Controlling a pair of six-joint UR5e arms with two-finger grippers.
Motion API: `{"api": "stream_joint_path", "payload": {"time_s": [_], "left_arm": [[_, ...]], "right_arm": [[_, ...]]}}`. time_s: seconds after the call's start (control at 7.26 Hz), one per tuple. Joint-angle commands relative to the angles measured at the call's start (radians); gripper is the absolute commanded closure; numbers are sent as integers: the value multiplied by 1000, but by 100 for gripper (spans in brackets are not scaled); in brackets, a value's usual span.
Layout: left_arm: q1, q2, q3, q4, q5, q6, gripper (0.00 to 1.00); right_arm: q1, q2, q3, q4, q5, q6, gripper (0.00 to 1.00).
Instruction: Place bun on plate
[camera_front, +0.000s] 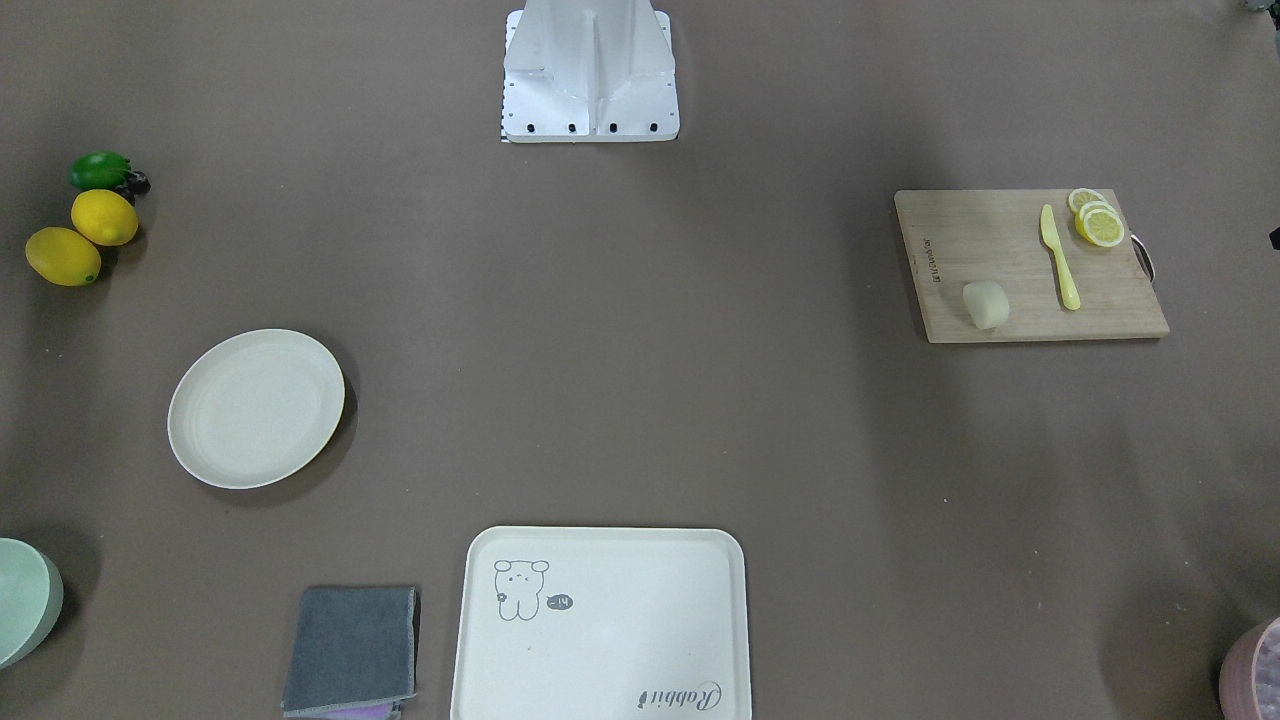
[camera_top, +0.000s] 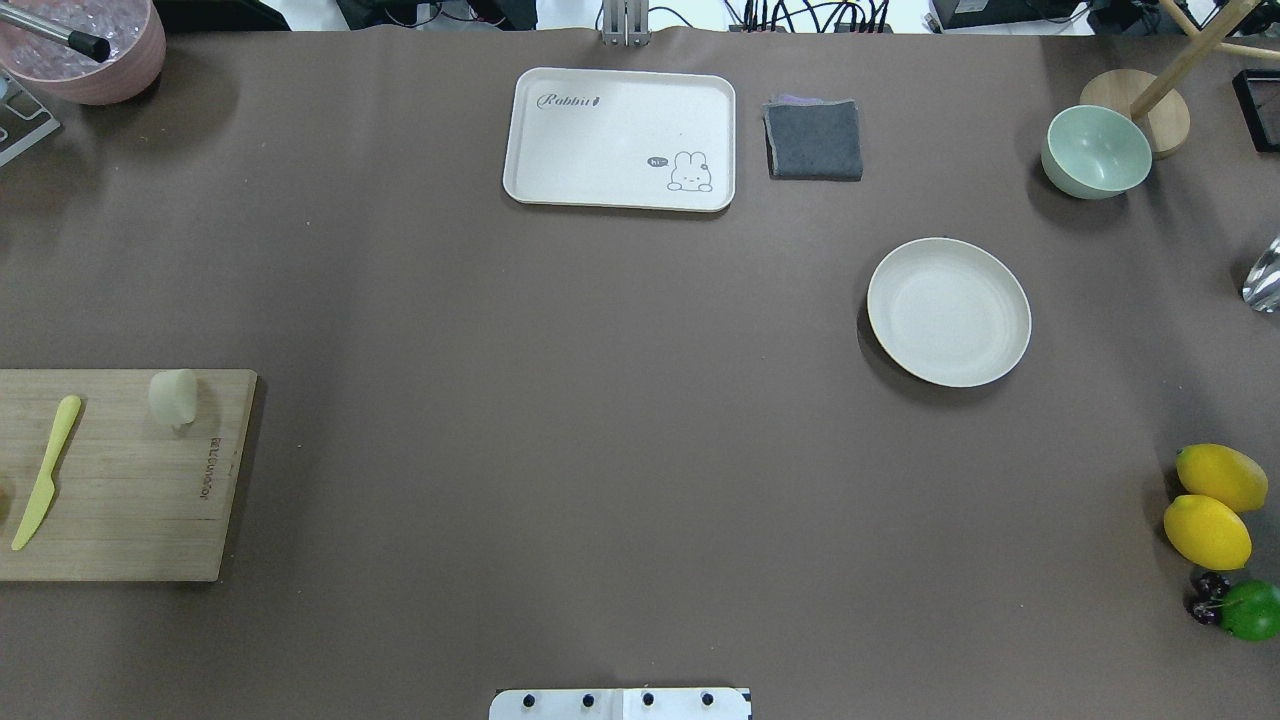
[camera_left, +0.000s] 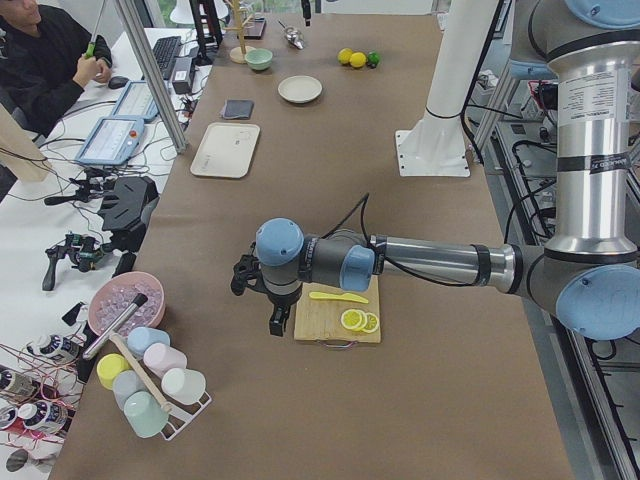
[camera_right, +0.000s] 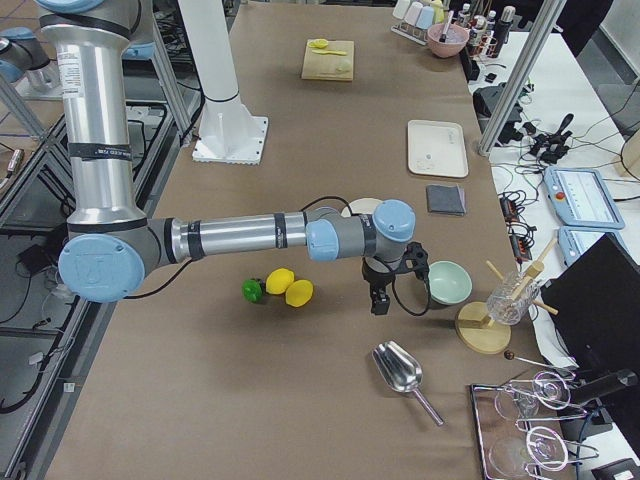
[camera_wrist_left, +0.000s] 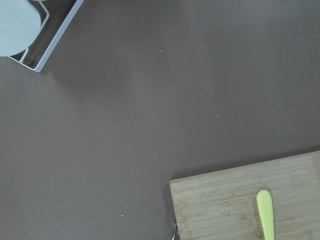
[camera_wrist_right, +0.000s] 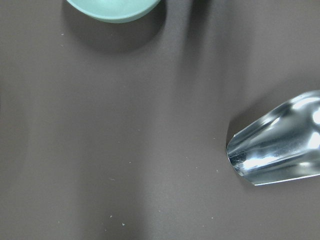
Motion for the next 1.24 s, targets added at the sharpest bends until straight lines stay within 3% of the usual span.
{"api": "stream_joint_path", "payload": {"time_s": [0.0, 1.1], "left_arm": [[0, 4, -8, 11, 2, 8, 2], [-8, 5, -34, 2, 6, -5, 2]], "right_arm": [[40, -25, -8, -1, 2, -2, 0], [45, -28, -7, 2, 6, -1, 0]]}}
